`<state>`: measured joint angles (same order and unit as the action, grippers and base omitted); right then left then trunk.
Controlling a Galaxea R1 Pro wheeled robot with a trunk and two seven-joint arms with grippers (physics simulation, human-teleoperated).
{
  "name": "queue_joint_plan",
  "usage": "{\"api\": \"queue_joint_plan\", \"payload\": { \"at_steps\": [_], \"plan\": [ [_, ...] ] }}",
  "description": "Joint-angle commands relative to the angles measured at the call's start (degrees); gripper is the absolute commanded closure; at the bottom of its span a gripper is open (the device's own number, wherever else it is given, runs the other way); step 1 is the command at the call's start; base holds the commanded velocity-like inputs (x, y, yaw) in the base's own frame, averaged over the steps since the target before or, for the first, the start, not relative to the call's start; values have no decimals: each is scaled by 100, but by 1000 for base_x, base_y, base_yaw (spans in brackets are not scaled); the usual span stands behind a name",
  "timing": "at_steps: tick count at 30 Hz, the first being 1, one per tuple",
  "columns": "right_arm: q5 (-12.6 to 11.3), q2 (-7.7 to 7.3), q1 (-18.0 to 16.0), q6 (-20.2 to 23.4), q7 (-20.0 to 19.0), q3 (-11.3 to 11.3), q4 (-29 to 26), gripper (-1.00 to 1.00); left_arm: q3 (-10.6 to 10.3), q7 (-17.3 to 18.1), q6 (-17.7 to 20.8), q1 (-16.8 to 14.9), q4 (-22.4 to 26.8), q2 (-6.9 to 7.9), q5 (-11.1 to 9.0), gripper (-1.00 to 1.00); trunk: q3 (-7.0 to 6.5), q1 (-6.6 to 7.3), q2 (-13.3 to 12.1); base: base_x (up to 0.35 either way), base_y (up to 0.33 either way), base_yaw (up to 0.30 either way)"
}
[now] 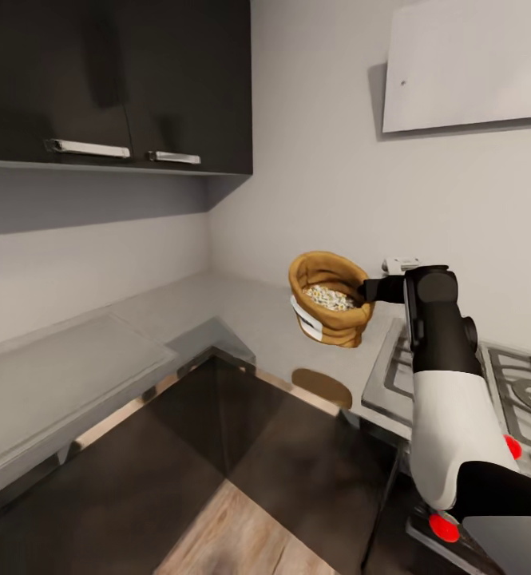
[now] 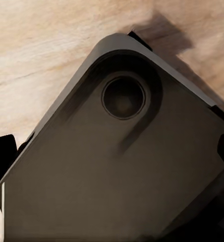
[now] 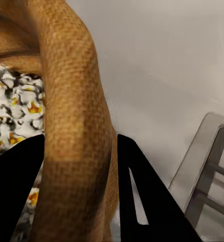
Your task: In the kitchen, take the popcorn bag from the countertop, put it into the microwave, and heat it until the popcorn is cooked so the cooked popcorn ends up inside the bag.
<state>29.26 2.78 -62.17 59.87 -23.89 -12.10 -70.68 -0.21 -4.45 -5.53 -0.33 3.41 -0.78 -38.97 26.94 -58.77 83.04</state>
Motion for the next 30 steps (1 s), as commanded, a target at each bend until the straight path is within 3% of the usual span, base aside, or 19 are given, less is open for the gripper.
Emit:
{"api": "queue_joint_plan", "payload": {
  "at_steps": [1,13,16,17,19,30],
  "plan": [
    [44,-2,-6,13,-55,-12,-2,100,-5,-21,-4,-2,2,-1,-5,-100,6,4,4,-347,0,0],
    [50,12,-6,13,-55,-21,60,100,-1,-29,-32,-2,2,-1,3,-100,6,4,4,-347,0,0],
    [42,-41,-4,13,-54,-21,74,100,3,-30,-50,-2,2,-1,3,-100,6,4,4,-348,0,0],
    [37,-147,-4,13,-55,-21,80,100,6,-30,-56,-2,2,-8,3,-100,6,4,4,-348,0,0],
    [36,-189,-6,13,-55,-21,81,100,11,-30,-67,-2,2,-9,8,-100,6,4,4,-348,0,0],
    [39,-212,-4,13,-59,-20,105,100,21,-30,-87,-2,2,-78,24,-100,6,4,4,-348,0,-2]
  ]
}}
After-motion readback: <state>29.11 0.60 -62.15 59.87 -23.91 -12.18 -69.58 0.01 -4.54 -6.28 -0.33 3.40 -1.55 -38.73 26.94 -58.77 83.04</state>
